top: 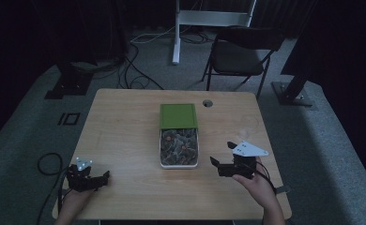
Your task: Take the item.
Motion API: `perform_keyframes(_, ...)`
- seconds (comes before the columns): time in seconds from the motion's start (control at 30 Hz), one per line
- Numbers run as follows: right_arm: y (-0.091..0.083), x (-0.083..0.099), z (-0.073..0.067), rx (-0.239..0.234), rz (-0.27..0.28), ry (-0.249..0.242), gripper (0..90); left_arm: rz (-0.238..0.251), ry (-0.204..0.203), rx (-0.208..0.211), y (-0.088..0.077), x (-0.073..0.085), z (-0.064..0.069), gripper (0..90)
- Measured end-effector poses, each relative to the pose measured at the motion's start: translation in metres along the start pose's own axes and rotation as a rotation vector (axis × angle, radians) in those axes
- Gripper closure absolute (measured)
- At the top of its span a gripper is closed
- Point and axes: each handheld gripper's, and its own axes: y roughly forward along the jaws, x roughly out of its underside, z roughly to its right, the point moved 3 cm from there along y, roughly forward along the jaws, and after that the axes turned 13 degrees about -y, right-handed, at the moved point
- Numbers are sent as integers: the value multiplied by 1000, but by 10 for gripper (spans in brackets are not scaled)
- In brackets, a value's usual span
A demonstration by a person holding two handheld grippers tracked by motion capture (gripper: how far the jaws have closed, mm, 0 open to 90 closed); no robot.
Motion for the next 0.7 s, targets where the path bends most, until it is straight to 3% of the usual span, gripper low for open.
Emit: perform_keyframes(0.7,22,-21,-16,-58,17,-29,126,-1,0,0,0,0,0,19)
